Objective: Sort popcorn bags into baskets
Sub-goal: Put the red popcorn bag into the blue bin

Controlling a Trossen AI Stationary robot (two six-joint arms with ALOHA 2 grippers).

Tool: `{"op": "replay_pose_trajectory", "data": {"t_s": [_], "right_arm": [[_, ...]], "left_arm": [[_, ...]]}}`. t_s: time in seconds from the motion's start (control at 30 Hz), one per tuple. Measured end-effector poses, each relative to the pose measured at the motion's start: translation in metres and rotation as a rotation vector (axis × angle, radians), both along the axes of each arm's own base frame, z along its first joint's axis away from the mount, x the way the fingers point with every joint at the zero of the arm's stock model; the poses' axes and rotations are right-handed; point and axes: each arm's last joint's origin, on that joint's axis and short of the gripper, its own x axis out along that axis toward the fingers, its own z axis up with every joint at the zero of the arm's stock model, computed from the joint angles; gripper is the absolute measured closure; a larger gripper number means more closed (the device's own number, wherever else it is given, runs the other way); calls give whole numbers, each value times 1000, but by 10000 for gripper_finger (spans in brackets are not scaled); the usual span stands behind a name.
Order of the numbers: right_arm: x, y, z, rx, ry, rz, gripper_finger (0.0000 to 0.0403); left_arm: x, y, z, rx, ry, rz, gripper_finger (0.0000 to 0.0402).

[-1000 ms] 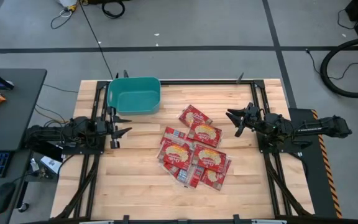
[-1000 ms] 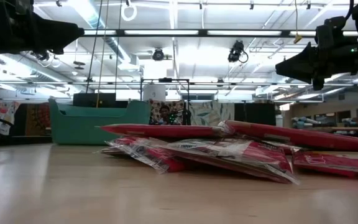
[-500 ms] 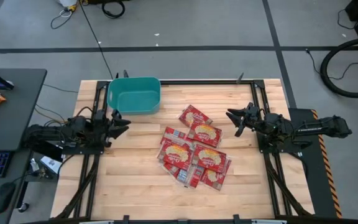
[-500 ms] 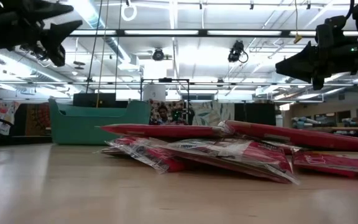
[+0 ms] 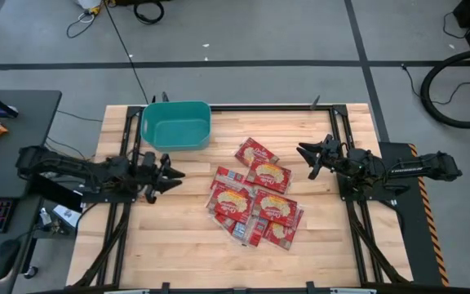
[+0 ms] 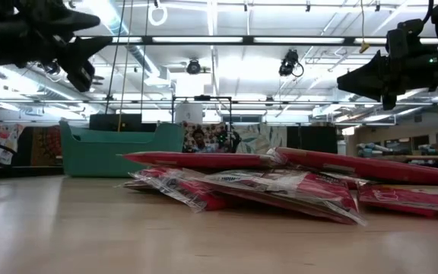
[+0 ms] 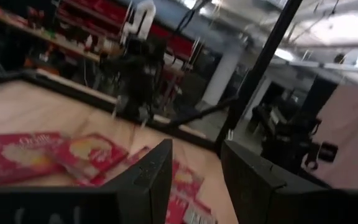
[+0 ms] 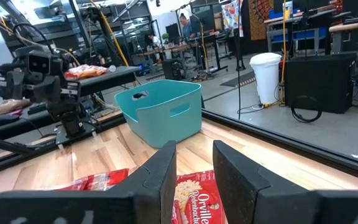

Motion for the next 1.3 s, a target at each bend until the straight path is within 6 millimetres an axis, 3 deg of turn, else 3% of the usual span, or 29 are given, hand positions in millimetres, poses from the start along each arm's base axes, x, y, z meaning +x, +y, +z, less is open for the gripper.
{"op": "replay_pose_trajectory", "data": {"t_s": [0.33,0.53,0.77,1.1,1.3], "right_arm": [[0,0,0,0,0,0,292],[0,0,0,0,0,0,292],[0,0,0,0,0,0,292],[0,0,0,0,0,0,292],[0,0,0,0,0,0,292]], "left_arm": [[39,-18,28,224,308,-210,260],[57,-40,24,416,493,-151,260],[80,-82,19,614,595,-39,256],[114,-121,-4,913,823,83,162],[138,-138,-13,1051,891,38,141]]}}
